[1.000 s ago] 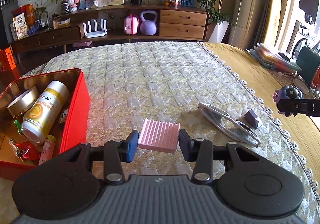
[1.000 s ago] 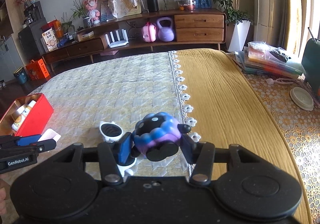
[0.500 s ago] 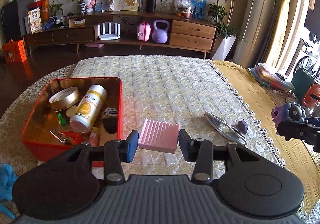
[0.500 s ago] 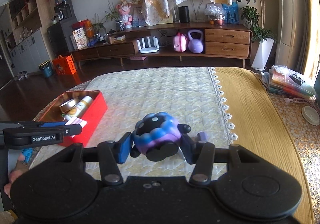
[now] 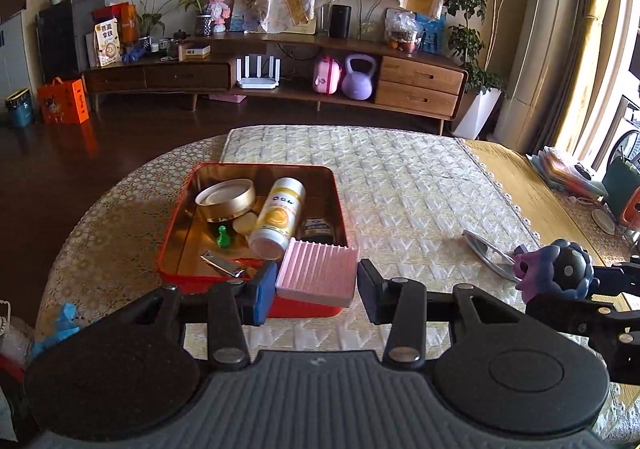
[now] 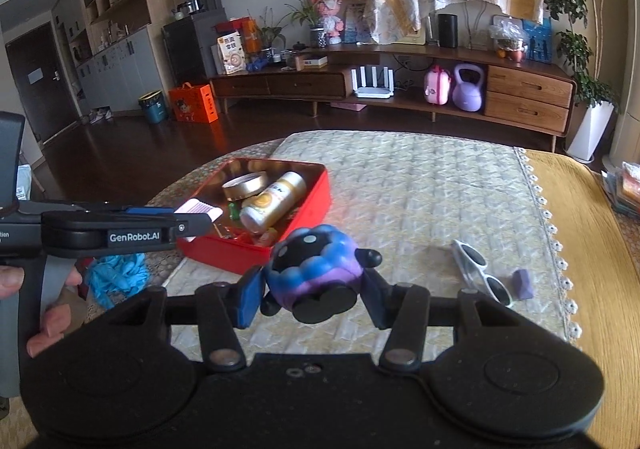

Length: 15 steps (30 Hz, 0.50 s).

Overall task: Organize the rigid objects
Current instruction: 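Carry the pink comb and purple plush toy over the red tin with both tools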

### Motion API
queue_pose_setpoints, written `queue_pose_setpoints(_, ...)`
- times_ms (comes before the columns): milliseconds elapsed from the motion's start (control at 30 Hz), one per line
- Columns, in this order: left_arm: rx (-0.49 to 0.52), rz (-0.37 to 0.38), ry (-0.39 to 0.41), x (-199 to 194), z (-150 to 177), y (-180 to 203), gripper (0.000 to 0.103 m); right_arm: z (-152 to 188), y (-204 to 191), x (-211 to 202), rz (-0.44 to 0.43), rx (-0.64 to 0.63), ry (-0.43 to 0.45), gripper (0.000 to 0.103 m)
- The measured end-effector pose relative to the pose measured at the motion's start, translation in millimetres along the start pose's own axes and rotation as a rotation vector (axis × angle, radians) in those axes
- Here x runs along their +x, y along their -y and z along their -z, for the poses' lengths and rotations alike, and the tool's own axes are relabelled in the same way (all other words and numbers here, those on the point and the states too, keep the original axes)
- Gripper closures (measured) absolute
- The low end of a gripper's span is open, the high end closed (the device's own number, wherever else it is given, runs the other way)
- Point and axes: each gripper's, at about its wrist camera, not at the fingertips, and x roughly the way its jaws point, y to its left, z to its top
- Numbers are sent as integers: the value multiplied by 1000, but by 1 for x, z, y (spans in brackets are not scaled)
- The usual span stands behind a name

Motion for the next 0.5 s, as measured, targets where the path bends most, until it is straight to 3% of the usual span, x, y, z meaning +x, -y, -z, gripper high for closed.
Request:
queue_pose_setpoints(233, -21, -35, -9, 6, -1, -36, 60, -8, -37, 32, -24, -61, -11, 52)
queue_pose_setpoints(500, -23, -90, -13, 34, -15, -73, 60, -22, -51, 79, -20, -71, -29, 52)
